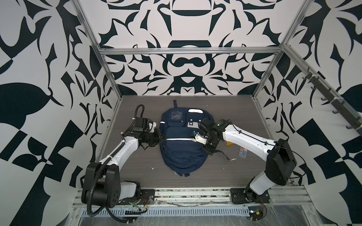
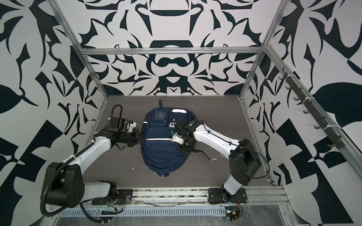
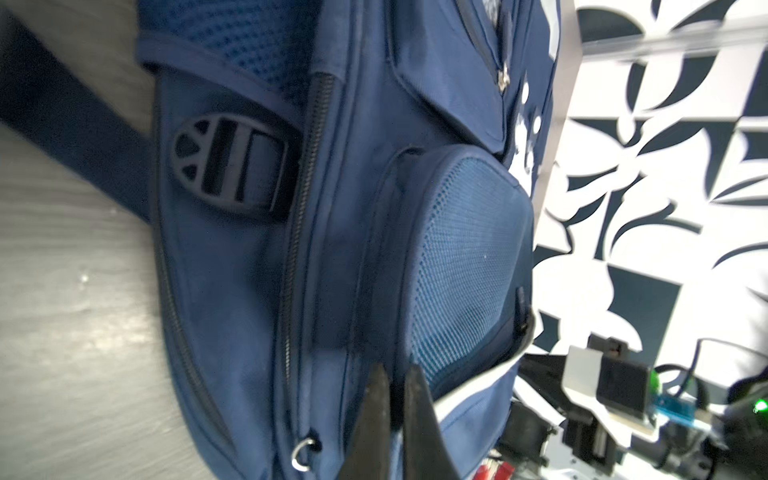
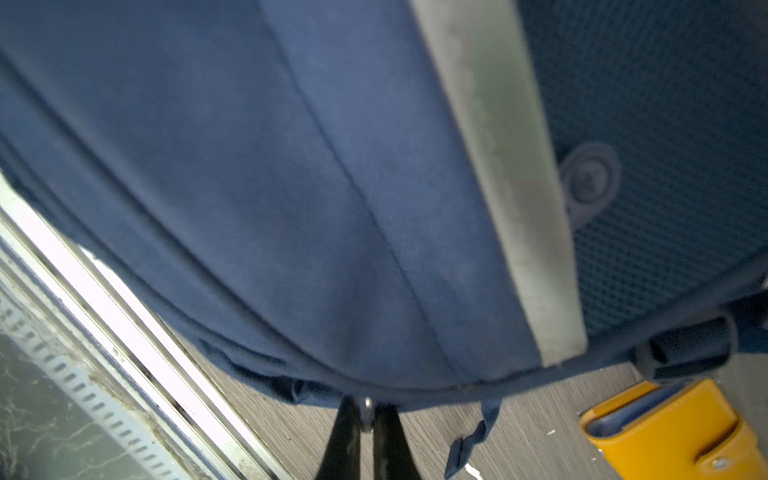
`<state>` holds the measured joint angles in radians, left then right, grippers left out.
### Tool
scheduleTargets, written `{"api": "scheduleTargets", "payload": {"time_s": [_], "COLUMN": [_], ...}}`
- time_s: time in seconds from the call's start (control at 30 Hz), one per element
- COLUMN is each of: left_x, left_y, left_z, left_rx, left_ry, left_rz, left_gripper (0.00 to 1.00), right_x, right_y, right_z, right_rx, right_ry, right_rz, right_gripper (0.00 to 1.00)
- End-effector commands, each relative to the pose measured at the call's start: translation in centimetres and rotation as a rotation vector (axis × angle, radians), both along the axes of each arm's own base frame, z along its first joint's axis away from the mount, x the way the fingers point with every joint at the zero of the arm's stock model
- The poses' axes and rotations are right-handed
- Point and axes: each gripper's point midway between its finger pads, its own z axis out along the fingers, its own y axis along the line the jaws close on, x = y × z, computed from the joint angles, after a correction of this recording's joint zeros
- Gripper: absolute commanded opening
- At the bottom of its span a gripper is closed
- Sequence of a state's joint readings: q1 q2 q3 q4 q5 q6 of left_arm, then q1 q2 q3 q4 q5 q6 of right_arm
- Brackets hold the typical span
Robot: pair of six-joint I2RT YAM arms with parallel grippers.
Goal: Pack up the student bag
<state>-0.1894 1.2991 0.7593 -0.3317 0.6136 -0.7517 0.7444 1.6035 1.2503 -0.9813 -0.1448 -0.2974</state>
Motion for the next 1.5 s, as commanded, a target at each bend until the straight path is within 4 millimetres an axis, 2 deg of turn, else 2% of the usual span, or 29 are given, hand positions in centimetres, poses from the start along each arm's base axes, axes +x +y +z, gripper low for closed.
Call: {"api": "scheduleTargets", "payload": {"time_s": [0.0, 0.13, 0.3, 0.4, 0.5, 0.57, 0.67, 0.87, 1.0, 1.03, 1.07, 1.13, 1.17, 1.23, 1.27, 1.47], "left_x": [-0.6, -0.7, -0.8, -1.2, -2.2, -3.0, -4.5, -6.3, -7.0, -7.1, -7.1, -6.6, -6.1, -4.7, -4.0, -1.0], "left_y": [-1.8, -1.7, -2.3, -2.9, -3.0, -2.5, -1.5, -0.7, -0.8, -0.2, 0.5, 1.7, 2.2, 2.9, 3.1, 2.8], "left_z": [2.7, 3.2, 3.9, 4.1, 4.0, 3.6, 2.5, 1.5, 1.5, 1.3, 1.4, 1.3, 1.2, 1.3, 1.3, 0.0], "left_rx": [-0.149, -0.179, -0.209, -0.205, -0.185, -0.15, -0.086, -0.062, -0.064, -0.013, 0.041, 0.111, 0.122, 0.104, 0.095, 0.081], "left_ry": [0.0, -0.003, -0.008, -0.01, 0.0, 0.002, 0.018, 0.04, 0.047, 0.045, 0.031, 0.022, 0.021, 0.023, 0.023, 0.062], "left_rz": [0.011, 0.065, 0.103, 0.098, 0.087, 0.085, 0.091, 0.102, 0.071, 0.058, 0.038, 0.019, 0.021, 0.044, 0.055, 0.081], "left_gripper": [0.0, 0.0, 0.0, 0.0, 0.0, 0.0, 0.0, 0.0, 0.0, 0.06, 0.2, 0.52, 0.73, 0.96, 1.0, 0.99], "right_x": [-0.8, -2.4, -3.5, -2.3, 0.2, 1.5, 2.5, 3.3, 3.5, 3.6, 3.6, 3.5, 3.4, 3.1, 3.0, 2.6], "right_y": [4.2, 6.1, 7.9, 9.8, 11.0, 10.8, 9.7, 6.0, 5.3, 5.3, 5.2, 5.0, 4.9, 4.5, 4.3, 3.1], "right_z": [3.6, 3.9, 2.9, 3.4, 4.1, 4.1, 3.7, 3.4, 3.9, 4.0, 4.0, 3.9, 3.8, 3.6, 3.5, 2.6], "right_rx": [0.2, 0.22, 0.17, 0.226, 0.236, 0.225, 0.215, 0.17, 0.158, 0.156, 0.151, 0.139, 0.133, 0.118, 0.107, 0.064], "right_ry": [-0.074, -0.071, -0.063, -0.091, -0.156, -0.159, -0.162, -0.171, -0.186, -0.189, -0.191, -0.187, -0.183, -0.175, -0.172, -0.161], "right_rz": [0.16, 0.275, 0.367, 0.328, 0.224, 0.139, 0.048, -0.06, -0.06, -0.057, -0.056, -0.052, -0.049, -0.044, -0.041, -0.042], "right_gripper": [0.0, 0.0, 0.0, 0.0, 0.0, 0.0, 0.0, 0.0, 0.0, 0.0, 0.0, 0.0, 0.0, 0.0, 0.0, 0.0]}}
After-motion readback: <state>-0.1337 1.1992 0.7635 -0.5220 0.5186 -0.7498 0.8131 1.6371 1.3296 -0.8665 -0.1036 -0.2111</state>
